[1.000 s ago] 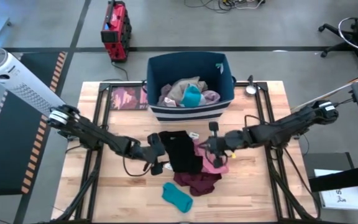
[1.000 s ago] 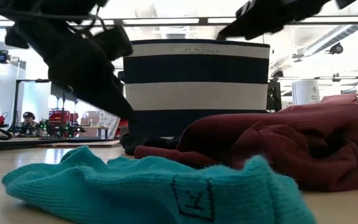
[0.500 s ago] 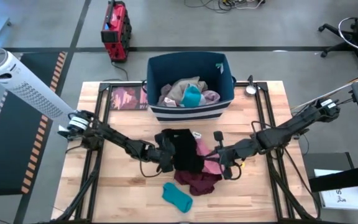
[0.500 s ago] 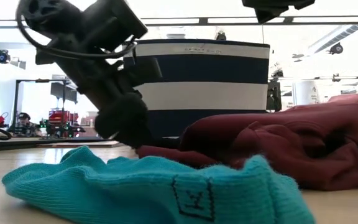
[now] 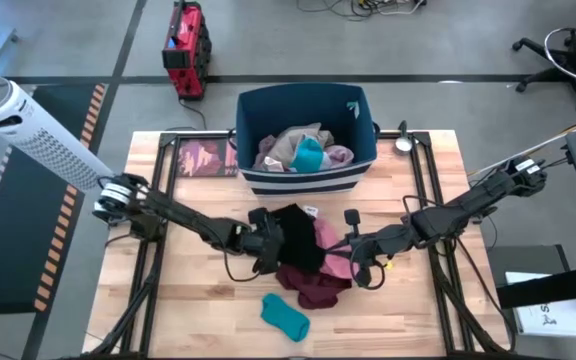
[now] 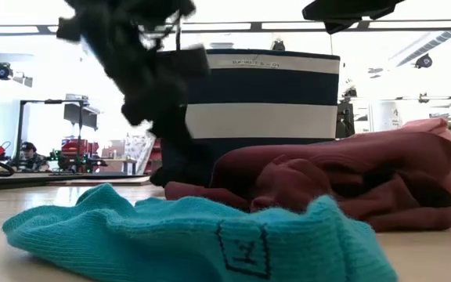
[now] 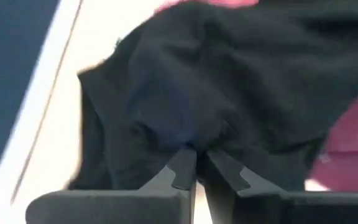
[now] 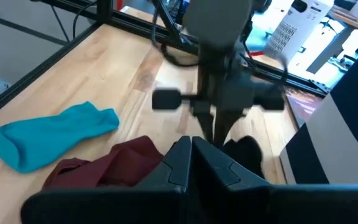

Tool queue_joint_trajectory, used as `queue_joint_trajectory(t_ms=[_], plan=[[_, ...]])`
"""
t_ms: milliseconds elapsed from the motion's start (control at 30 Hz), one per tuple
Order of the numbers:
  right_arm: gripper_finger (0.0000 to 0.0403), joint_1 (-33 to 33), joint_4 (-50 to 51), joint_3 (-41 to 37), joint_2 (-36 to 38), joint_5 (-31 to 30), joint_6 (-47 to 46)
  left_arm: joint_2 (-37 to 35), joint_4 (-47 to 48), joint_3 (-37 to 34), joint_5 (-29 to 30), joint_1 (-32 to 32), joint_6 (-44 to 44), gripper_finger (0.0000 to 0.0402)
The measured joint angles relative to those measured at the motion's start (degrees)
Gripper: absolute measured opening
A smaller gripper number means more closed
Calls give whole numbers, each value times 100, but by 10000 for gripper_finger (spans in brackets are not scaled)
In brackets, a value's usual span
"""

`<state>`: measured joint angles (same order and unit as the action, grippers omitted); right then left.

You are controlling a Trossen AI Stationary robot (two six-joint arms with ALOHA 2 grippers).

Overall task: Sort clothes
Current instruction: Put the black shorts into the blue bin

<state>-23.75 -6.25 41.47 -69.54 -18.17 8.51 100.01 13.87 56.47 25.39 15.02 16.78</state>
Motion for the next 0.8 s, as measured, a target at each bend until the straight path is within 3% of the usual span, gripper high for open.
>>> queue_joint_trajectory(t_ms=[167, 467, 800], plan=[[0, 0, 1, -27, 0, -2, 1, -553, 516, 429, 69, 117, -25, 2], [0, 0, 9, -125, 0, -1, -69, -1805, 586, 1044, 409, 159, -257, 1], [0, 0, -1, -151, 0, 15, -149, -2378, 349, 2172, 922, -180, -1853, 0]])
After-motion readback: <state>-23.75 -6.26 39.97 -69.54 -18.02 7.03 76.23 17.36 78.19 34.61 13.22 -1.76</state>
